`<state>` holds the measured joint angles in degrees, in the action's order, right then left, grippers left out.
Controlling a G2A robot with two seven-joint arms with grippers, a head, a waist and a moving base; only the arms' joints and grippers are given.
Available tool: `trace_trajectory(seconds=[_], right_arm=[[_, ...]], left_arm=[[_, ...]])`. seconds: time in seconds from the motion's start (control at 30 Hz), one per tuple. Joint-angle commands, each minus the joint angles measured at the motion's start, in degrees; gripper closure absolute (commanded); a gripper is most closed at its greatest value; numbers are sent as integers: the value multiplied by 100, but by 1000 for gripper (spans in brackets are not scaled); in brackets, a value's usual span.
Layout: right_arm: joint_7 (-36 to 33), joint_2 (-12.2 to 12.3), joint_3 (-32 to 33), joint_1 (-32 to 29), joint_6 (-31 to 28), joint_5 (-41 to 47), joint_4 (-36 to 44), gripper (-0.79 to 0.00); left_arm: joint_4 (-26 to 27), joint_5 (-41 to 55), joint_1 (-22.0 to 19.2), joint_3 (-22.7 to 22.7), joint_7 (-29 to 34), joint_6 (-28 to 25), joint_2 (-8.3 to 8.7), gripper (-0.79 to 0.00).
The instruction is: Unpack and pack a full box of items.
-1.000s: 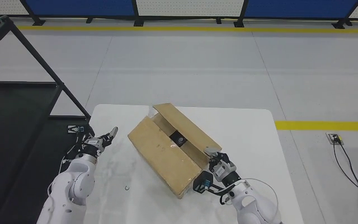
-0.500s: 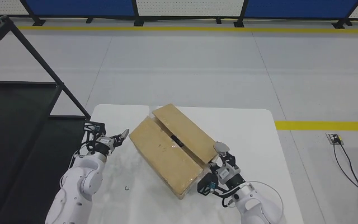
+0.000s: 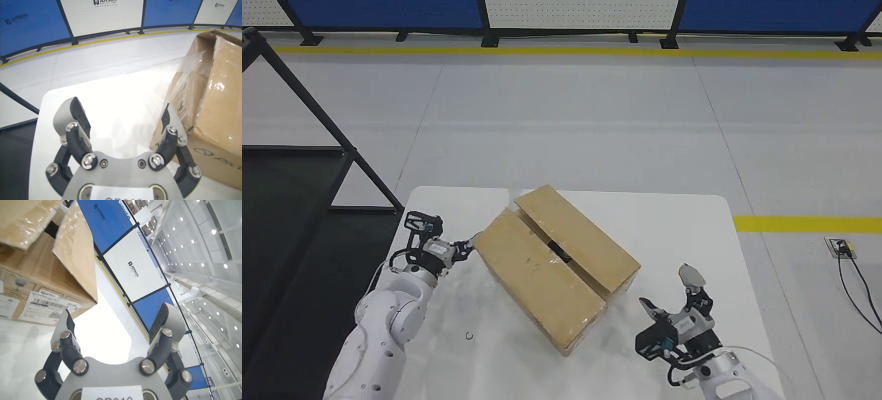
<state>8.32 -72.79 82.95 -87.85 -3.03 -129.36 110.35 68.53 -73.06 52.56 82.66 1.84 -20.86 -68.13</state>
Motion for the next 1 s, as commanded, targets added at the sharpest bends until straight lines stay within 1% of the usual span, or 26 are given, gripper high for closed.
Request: trace_trajectory(seconds=[0.0, 0.07, 0.3, 0.37, 0.5, 0.63, 0.73, 0.83, 0.97], right_arm=[[-249, -9, 122, -33, 94, 205, -62, -785], [-504, -22, 173, -17, 114, 390, -119, -785], [-504, -22, 173, -17, 114, 390, -119, -785], [-540, -24, 184, -12, 123, 427, -147, -785], [-716, -46, 188, 289, -22, 879, -491, -785], [-633, -62, 153, 683, -275, 1372, -932, -785], [-617, -75, 76, 937, -366, 1529, -1208, -785], [-717, -93, 6, 1121, -331, 1646, -1393, -785], [-717, -93, 6, 1121, -331, 1646, -1393, -785]], left_arm=[[-32, -19, -13, 1, -31, -143, 14, -785], [-40, -9, 0, 26, -50, -243, 29, -785], [60, -10, 99, 70, -14, -516, 76, -785], [109, -67, 137, 78, 21, -514, 90, -785], [198, -72, 214, 75, 38, -503, 103, -785], [310, -57, 302, 91, 77, -556, 122, -785], [409, -69, 379, 102, 119, -647, 141, -785], [510, -92, 453, 103, 164, -767, 161, -785], [603, -126, 555, 137, 259, -948, 197, -785]])
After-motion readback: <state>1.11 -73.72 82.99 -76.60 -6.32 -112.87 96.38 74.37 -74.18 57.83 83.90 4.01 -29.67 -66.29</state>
